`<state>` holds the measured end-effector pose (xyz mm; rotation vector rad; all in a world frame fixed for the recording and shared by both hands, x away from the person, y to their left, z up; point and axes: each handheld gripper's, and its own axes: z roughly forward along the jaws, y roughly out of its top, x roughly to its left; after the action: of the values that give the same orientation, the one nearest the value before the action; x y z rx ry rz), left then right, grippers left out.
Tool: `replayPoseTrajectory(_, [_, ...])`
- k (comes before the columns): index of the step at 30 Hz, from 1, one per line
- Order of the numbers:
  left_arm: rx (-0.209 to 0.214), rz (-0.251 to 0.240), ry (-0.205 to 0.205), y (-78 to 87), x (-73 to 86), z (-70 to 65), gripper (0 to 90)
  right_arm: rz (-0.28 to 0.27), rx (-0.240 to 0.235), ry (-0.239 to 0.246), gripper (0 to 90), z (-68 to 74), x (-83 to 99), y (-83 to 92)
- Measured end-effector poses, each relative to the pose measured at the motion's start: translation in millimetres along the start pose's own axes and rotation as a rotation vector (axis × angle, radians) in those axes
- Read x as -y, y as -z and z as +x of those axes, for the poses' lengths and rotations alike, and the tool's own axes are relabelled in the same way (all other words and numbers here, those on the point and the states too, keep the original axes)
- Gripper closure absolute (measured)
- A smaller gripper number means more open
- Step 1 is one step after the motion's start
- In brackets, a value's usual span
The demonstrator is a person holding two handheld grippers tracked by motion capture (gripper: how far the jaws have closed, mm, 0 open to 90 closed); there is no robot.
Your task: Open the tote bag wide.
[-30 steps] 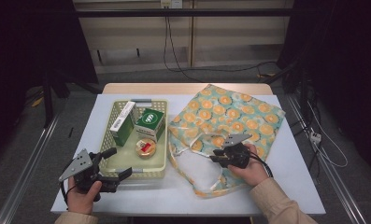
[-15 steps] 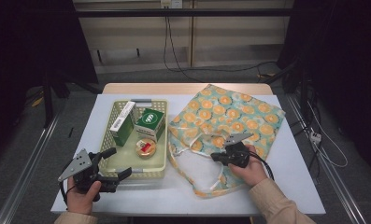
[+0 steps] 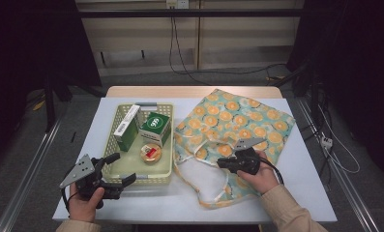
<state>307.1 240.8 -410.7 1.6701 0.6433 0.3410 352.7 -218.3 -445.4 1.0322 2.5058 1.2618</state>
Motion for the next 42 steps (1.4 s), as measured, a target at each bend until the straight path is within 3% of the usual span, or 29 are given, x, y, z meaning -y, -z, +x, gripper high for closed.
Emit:
replayPoseTrajectory(8, [0.000,0.000,0.002,-0.6,0.4,-0.1,4.6,0.031,0.010,0.011,81.2,1.6,7.8,1.1])
replayPoseTrajectory(12, [0.002,0.004,-0.004,-0.6,0.0,-0.5,4.6,0.049,0.028,0.017,88.8,-0.3,8.7,-0.2])
replayPoseTrajectory(24, [0.000,0.000,0.002,-0.3,-0.2,-0.5,4.5,0.014,0.010,-0.001,90.0,-0.5,5.7,5.8])
replayPoseTrajectory(30, [0.000,0.001,0.002,-0.1,-0.1,-0.3,4.5,0.009,0.014,0.016,90.0,2.2,3.3,9.5])
replayPoseTrajectory(42, [-0.001,-0.001,0.001,-0.4,-0.2,-0.7,4.6,-0.036,0.003,-0.024,89.9,-4.0,1.4,17.4])
